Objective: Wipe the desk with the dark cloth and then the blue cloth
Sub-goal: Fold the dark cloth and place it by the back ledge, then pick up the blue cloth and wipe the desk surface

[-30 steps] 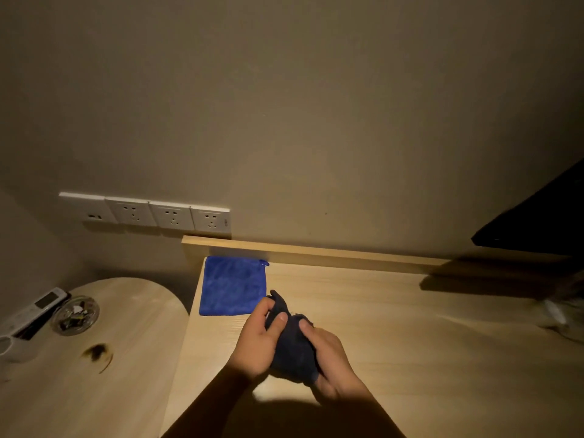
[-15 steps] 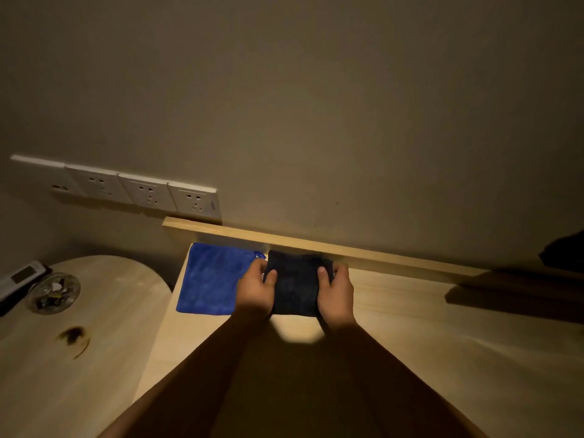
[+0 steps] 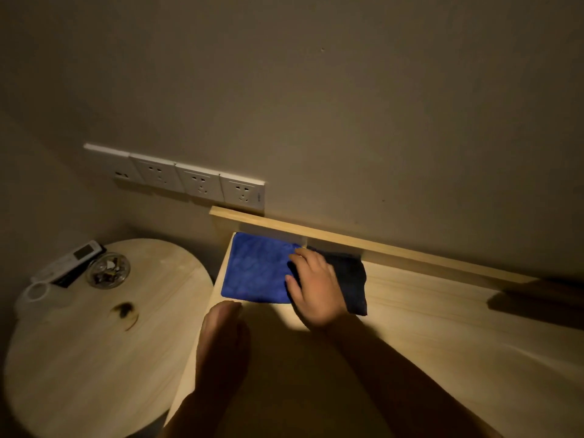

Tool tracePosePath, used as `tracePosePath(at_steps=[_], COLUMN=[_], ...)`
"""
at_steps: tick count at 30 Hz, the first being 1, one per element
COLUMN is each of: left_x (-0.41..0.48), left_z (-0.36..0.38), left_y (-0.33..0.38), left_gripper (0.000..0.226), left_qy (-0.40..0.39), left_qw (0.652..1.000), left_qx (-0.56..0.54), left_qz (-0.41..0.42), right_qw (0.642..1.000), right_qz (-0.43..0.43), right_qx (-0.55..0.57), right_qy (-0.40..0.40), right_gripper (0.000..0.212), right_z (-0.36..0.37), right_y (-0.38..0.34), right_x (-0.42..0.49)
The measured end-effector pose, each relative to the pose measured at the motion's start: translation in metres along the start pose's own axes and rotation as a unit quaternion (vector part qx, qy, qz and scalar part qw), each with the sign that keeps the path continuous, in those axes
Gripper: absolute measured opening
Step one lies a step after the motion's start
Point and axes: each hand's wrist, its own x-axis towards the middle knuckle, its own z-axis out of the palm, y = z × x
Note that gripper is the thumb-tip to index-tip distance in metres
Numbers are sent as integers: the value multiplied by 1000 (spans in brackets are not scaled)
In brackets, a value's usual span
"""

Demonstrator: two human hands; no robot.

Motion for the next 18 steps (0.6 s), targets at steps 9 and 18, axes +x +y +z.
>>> tracePosePath(at_steps=[9,18], left_x=[-35,-32], left_z=[-31,-26], left_y=[-91,-102], left_gripper=[75,76], left_qy=[-102,-98], left_qw=[970,955], left_qx=[153,176], left_qz=[161,218], right_qw=[980,975], right_qz=[-60,-30], right_qx=[-109,-175], right_qy=[-155,-134], right_gripper=[80,90], right_z=[71,84], right_y=[-40,-46], right_x=[65,57])
